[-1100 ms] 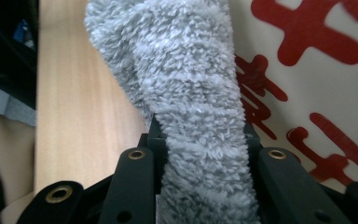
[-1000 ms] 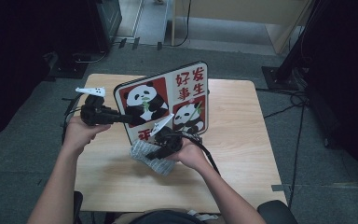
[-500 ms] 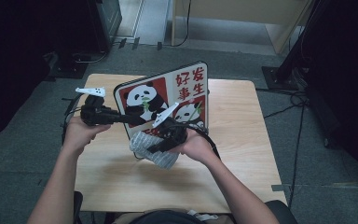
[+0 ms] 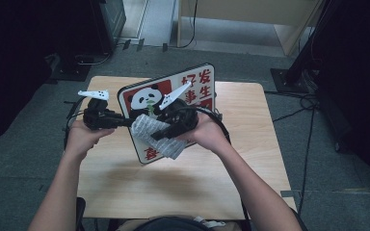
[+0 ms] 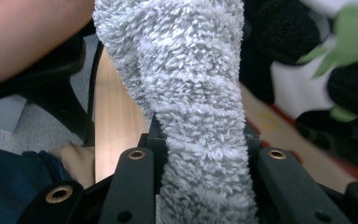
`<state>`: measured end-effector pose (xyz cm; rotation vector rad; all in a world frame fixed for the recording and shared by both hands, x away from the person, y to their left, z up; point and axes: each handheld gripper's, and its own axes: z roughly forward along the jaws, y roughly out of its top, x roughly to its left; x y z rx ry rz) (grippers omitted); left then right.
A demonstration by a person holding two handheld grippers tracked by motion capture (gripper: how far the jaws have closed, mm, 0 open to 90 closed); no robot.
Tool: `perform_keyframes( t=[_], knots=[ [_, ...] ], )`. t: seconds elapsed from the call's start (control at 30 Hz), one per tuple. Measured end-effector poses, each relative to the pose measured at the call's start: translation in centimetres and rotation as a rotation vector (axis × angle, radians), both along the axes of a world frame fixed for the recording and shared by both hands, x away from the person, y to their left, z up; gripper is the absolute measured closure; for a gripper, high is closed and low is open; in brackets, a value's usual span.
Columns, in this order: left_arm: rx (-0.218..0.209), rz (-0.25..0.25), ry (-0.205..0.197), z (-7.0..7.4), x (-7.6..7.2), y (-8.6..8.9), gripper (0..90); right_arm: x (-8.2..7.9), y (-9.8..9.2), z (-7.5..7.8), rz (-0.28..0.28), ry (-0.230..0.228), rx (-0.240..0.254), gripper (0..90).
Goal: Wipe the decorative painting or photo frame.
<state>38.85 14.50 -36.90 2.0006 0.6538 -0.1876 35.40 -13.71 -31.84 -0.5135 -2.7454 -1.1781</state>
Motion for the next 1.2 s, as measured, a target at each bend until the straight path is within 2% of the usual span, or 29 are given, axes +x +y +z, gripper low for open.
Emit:
perform_keyframes(
  t=[0.17,0.33,0.6,1.0,1.2],
  knots=[
    [-0.004,0.000,0.005,-0.1,0.0,0.0,76.5,0.5,0.0,2.5,-0.016,-0.036,-0.008,69.3],
    [-0.010,0.002,0.003,-0.1,0.0,0.0,76.5,1.2,0.0,4.9,-0.032,-0.052,-0.015,69.2],
    [-0.008,0.001,0.000,-0.1,0.0,0.0,76.5,2.5,0.7,8.8,-0.063,-0.103,0.000,69.1],
    [-0.011,0.000,-0.001,-0.1,0.0,0.0,76.4,5.1,3.0,13.1,-0.102,-0.146,-0.006,68.8],
    [-0.013,0.001,-0.005,-0.1,0.0,0.0,76.5,7.1,4.9,13.9,-0.136,-0.137,-0.020,68.8]
  ],
)
